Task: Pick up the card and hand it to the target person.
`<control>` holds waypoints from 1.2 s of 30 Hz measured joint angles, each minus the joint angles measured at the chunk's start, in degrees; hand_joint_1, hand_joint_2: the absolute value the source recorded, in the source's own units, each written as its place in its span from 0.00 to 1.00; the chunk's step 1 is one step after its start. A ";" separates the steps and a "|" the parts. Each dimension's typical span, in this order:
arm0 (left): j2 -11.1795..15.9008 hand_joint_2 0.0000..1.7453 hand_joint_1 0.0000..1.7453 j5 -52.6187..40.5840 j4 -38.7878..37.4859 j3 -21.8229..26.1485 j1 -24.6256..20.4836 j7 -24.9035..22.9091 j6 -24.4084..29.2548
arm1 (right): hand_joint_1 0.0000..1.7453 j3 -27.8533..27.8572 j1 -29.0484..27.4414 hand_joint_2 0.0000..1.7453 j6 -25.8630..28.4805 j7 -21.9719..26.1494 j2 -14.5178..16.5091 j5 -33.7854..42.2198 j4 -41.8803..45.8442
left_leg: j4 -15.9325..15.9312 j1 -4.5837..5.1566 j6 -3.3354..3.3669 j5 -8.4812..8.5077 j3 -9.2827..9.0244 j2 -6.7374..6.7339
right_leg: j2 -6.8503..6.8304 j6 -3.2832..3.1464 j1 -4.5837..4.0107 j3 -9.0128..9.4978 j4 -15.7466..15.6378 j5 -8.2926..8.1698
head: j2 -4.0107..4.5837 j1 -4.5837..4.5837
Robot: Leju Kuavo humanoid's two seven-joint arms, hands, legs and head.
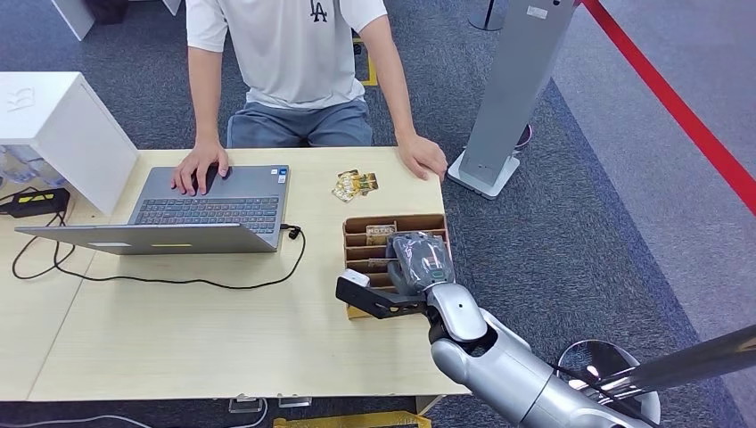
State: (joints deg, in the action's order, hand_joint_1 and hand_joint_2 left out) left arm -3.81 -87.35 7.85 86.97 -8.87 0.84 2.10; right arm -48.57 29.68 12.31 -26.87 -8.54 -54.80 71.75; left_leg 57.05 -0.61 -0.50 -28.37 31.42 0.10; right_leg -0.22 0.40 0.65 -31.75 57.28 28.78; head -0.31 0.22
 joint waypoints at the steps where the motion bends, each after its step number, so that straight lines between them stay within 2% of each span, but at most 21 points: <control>1: -0.01 1.00 0.00 0.08 0.00 0.00 0.01 0.19 -0.44 | 0.79 -0.01 -0.01 1.00 -0.01 -0.08 -0.03 0.00 0.08 | 0.00 0.00 0.00 0.00 0.00 0.00 | 0.00 0.00 0.00 0.00 0.00 0.00 | 0.00 0.01; 14: 0.03 1.00 0.00 1.81 -0.02 0.74 0.28 0.98 -0.33 | 0.79 0.29 -0.05 1.00 0.38 -0.74 -0.65 -0.10 2.83 | 0.00 0.00 0.00 0.00 0.01 0.00 | 0.00 0.00 0.00 -0.03 0.00 0.00 | 0.00 0.01; 24: 0.03 1.00 0.00 2.93 -0.02 0.92 0.60 0.94 0.13 | 0.79 3.75 -0.79 1.00 3.38 -2.09 -3.59 -2.41 14.13 | 0.01 0.00 0.00 0.00 0.00 0.00 | 0.01 0.00 0.00 -0.03 -0.01 0.00 | 0.00 0.07; 36: 0.01 1.00 0.00 2.61 -0.02 0.92 0.61 1.04 -1.43 | 0.79 7.54 -3.90 1.00 13.01 2.42 -5.44 -8.90 23.24 | 0.01 0.00 0.00 0.00 0.00 0.00 | 0.01 0.00 0.00 -0.02 -0.01 0.00 | 0.00 0.02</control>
State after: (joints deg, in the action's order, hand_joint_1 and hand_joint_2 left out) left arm -3.80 -84.74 7.82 87.89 -8.26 1.88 0.66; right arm -41.03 25.78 25.32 -24.45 -13.98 -63.69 94.98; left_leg 57.06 -0.61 -0.50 -28.38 31.41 0.09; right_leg -0.21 0.40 0.65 -31.77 57.27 28.78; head -0.31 0.24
